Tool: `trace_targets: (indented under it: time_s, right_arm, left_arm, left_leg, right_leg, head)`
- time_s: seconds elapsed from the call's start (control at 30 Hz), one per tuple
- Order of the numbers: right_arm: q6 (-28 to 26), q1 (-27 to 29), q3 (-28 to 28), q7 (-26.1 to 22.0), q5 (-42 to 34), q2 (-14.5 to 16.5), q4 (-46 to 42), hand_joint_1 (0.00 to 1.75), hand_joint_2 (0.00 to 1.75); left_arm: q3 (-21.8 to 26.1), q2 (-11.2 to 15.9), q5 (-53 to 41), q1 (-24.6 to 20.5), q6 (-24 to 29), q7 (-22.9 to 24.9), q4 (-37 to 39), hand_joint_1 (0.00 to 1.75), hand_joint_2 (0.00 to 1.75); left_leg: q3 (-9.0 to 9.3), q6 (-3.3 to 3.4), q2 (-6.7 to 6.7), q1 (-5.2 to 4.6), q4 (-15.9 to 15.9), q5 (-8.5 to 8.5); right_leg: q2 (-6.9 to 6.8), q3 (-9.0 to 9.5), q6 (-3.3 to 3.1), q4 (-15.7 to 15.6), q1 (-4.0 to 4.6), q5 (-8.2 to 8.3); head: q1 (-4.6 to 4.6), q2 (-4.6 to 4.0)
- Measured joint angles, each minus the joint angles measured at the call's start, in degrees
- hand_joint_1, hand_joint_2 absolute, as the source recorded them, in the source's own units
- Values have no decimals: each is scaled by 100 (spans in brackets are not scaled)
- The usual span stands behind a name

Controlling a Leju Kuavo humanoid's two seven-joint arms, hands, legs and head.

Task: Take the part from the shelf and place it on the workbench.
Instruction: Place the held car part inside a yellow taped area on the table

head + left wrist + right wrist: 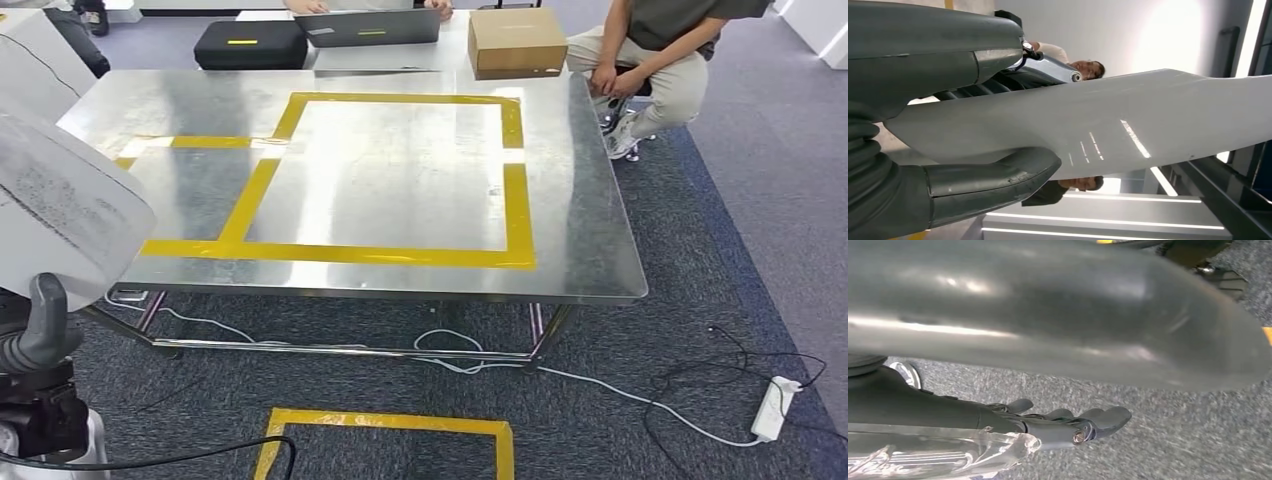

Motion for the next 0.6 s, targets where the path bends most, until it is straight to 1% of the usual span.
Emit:
trace_targets:
  time_s: [0.03, 0.07, 0.1, 0.13, 0.17, 0.2, 0.23, 0.27, 0.3, 0.33, 0.4, 0.43, 0.47, 0.5, 0.53, 0.57, 0.6]
  right_arm:
    - [1, -2, 0, -1, 0, 0, -1, 0, 0]
    - [1, 0, 0, 0, 0, 1, -1, 0, 0]
    - [2, 8, 0, 0, 0, 2, -1, 0, 0]
    - [3, 16, 0, 0, 0, 4, -1, 0, 0]
    - [3, 22, 0, 1, 0, 7, -1, 0, 0]
    - [3, 26, 0, 1, 0, 9, -2, 0, 0]
    - [2, 24, -1, 1, 0, 9, -3, 0, 0]
    - [-1, 21, -1, 1, 0, 9, -4, 0, 0]
    - [-3, 18, -2, 1, 1, 8, -5, 0, 0]
    - [-5, 15, -2, 1, 1, 7, -5, 0, 0]
    - [-7, 14, -2, 1, 2, 7, -5, 0, 0]
    - [-8, 11, -2, 1, 2, 7, -5, 0, 0]
    - [-8, 5, -2, 1, 2, 8, -5, 0, 0]
    - [-8, 1, -1, 1, 2, 8, -5, 0, 0]
    - [-8, 1, -1, 1, 2, 9, -5, 0, 0]
    - [-7, 9, -1, 1, 2, 9, -5, 0, 0]
    - [-7, 19, -1, 2, 2, 9, -5, 0, 0]
  left_arm:
    - [1, 0, -1, 1, 0, 0, 1, 175, 175]
    - [2, 0, -2, 1, 0, 0, 1, 175, 175]
    - [3, 0, -2, 2, 0, 0, 1, 175, 175]
    - [3, 0, -2, 2, 0, 0, 1, 175, 175]
    - [3, 1, -2, 2, 0, 0, 1, 175, 175]
    - [3, 1, -2, 2, 0, 0, 2, 175, 175]
    - [3, 1, -2, 0, 0, 0, 2, 175, 175]
    - [3, 1, -3, 0, 0, 0, 2, 175, 175]
    - [4, 1, -3, 1, 0, 0, 3, 175, 175]
    - [4, -1, -3, 0, -2, 0, 3, 175, 175]
    - [7, -3, -1, 3, -5, -1, 3, 175, 175]
    - [5, -5, 1, 4, -8, -2, 3, 175, 175]
    - [6, -8, 1, 5, -9, -3, 3, 175, 175]
    - [5, -10, 3, 4, -10, -4, 3, 175, 175]
    - [5, -11, 2, 4, -11, -4, 3, 175, 175]
    - [6, -11, 1, 4, -11, -4, 3, 175, 175]
    - [7, -11, 1, 5, -11, -4, 3, 175, 175]
  left_leg:
    - [-247, -15, 0, 5, 406, -143]
    - [-459, -25, 0, 9, 714, -203]
    - [-583, -31, 0, 12, 839, -150]
    - [-595, -33, 1, 16, 748, 22]
    - [-500, -33, 6, 21, 456, 278]
    - [-353, -34, 21, 27, 72, 535]
    - [-194, -26, 29, 30, -305, 692]
    - [-77, -5, 34, 30, -565, 764]
    - [-17, 26, 32, 30, -700, 754]
    - [7, 72, 17, 27, -743, 703]
    - [50, 161, 1, 36, -745, 677]
    - [85, 200, -2, 40, -747, 663]
    - [124, 232, -1, 43, -748, 647]
    - [148, 255, 1, 39, -749, 624]
    - [166, 274, 0, 32, -749, 598]
    - [189, 284, -4, 24, -748, 568]
    - [223, 287, -11, 17, -748, 536]
  right_leg:
    - [-1, 18, -10, -1, -1, -21]
    - [-1, 41, -13, -1, -2, -46]
    - [0, 73, -9, 0, -5, -75]
    - [2, 118, 1, 0, -10, -108]
    - [6, 174, 18, -1, -19, -145]
    - [11, 218, 46, -2, -23, -187]
    - [20, 251, 80, 8, -17, -239]
    - [24, 275, 114, 2, -7, -284]
    - [25, 308, 152, 1, 6, -310]
    - [23, 345, 185, -2, 16, -323]
    - [8, 394, 249, 28, 10, -351]
    - [2, 343, 273, 146, 7, -414]
    - [-4, 216, 294, 390, 3, -529]
    - [-6, 18, 308, 749, 3, -674]
    - [-7, -232, 318, 1159, 4, -828]
    - [-7, -474, 319, 1505, 5, -929]
    - [-6, -638, 311, 1677, 9, -929]
  head:
    - [-3, 0]
    - [-4, 0]
    - [-4, 0]
    - [-4, 0]
    - [-5, 0]
    - [-7, 0]
    - [-15, 0]
    - [-14, 0]
    - [-12, 0]
    - [-5, 0]
    - [21, 0]
    - [40, 0]
    - [56, 0]
    - [73, 0]
    - [86, 0]
    - [91, 0]
    - [94, 0]
